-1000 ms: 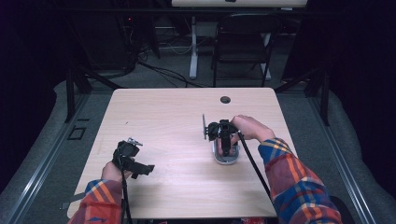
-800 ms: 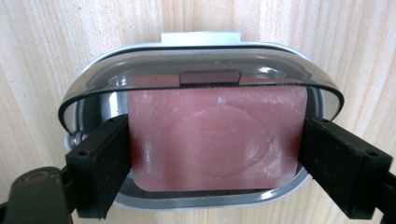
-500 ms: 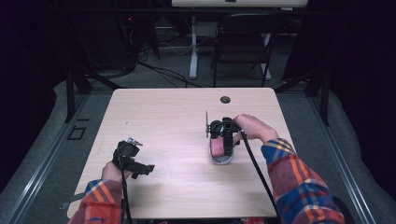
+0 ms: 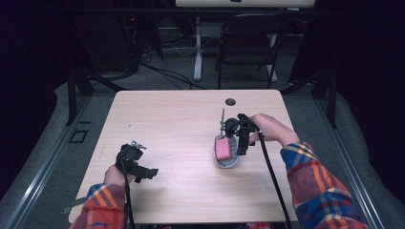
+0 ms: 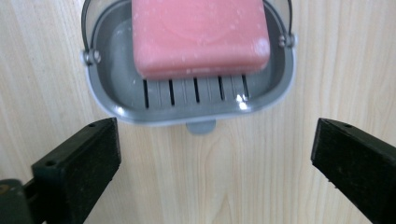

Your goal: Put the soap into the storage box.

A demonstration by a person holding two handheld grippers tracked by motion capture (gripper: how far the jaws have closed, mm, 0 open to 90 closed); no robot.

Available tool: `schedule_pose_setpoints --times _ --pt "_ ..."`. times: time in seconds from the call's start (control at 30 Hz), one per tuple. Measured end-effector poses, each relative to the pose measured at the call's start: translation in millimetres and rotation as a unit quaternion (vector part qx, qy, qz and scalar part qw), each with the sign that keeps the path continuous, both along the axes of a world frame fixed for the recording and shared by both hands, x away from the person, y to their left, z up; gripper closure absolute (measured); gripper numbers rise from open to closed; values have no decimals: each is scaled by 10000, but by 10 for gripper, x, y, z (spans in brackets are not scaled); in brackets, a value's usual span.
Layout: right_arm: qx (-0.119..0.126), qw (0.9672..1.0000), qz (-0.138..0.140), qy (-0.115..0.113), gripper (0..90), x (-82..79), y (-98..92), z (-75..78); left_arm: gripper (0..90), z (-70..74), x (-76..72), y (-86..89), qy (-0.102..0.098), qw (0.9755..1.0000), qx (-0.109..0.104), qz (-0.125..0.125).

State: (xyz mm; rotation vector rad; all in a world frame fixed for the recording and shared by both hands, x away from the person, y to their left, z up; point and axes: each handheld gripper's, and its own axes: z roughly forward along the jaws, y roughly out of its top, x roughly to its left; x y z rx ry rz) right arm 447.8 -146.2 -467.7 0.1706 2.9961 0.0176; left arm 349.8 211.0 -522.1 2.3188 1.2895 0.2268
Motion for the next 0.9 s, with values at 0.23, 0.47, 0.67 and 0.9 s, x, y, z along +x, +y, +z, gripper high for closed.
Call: schedule_pose_setpoints --times 0.23,0.47,0.67,0.9 --pt "269 9992 -268 -99 0 -57 -202 131 1 -2 1 -2 4 10000 3 -1" --pt "365 9959 -748 -353 0 -127 -409 166 2 -4 3 -4 9 10000 10 -18" --pt "474 9907 -1134 -580 5 -243 -620 207 1 -5 4 -10 15 10000 22 -29" --pt "788 9810 -1597 -767 47 -397 -885 194 2 -5 1 -13 5 10000 33 -35"
